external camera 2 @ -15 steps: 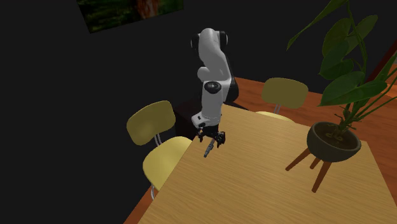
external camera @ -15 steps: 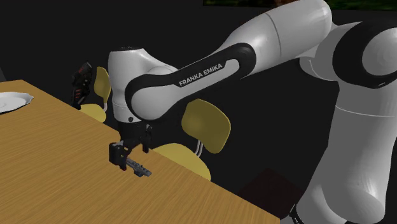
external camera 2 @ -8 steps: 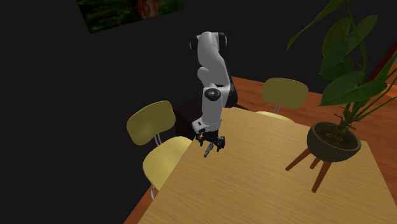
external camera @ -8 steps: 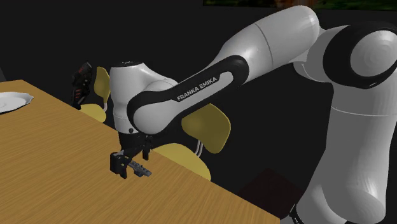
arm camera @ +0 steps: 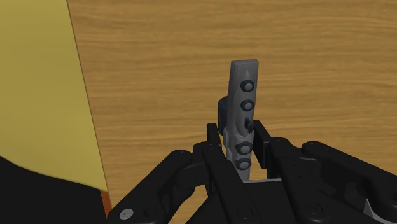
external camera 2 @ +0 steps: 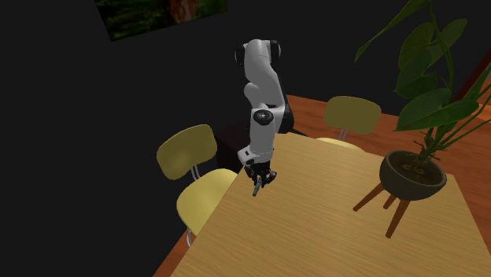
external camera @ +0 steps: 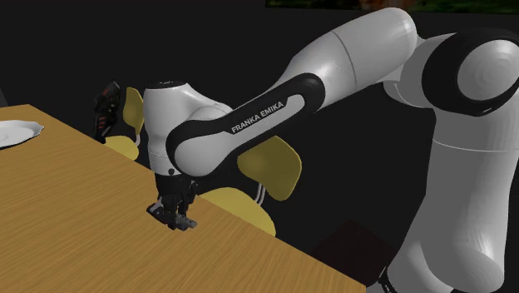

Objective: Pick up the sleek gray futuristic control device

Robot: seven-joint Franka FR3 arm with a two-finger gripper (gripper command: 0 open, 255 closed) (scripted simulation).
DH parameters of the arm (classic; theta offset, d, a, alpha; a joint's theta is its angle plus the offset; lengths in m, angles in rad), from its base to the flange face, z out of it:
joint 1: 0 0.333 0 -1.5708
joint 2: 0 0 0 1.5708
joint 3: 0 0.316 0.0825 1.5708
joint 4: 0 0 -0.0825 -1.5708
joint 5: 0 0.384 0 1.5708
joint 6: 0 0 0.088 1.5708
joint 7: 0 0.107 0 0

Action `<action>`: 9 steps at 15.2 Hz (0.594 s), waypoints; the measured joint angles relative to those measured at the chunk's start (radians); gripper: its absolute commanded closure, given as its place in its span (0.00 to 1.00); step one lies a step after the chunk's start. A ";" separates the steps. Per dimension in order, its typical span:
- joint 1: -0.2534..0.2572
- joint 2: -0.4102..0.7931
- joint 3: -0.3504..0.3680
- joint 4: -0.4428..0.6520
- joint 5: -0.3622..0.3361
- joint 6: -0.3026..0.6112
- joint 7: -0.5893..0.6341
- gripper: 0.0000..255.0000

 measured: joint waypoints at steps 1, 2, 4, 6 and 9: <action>0.000 0.000 0.000 0.000 0.000 0.000 0.000 1.00; 0.000 0.000 0.000 0.001 0.000 -0.001 -0.001 1.00; -0.003 -0.011 0.003 0.007 0.008 -0.016 -0.005 1.00; -0.005 -0.017 0.004 0.023 0.013 -0.037 -0.011 1.00; -0.008 -0.042 0.010 0.033 0.029 -0.068 -0.018 1.00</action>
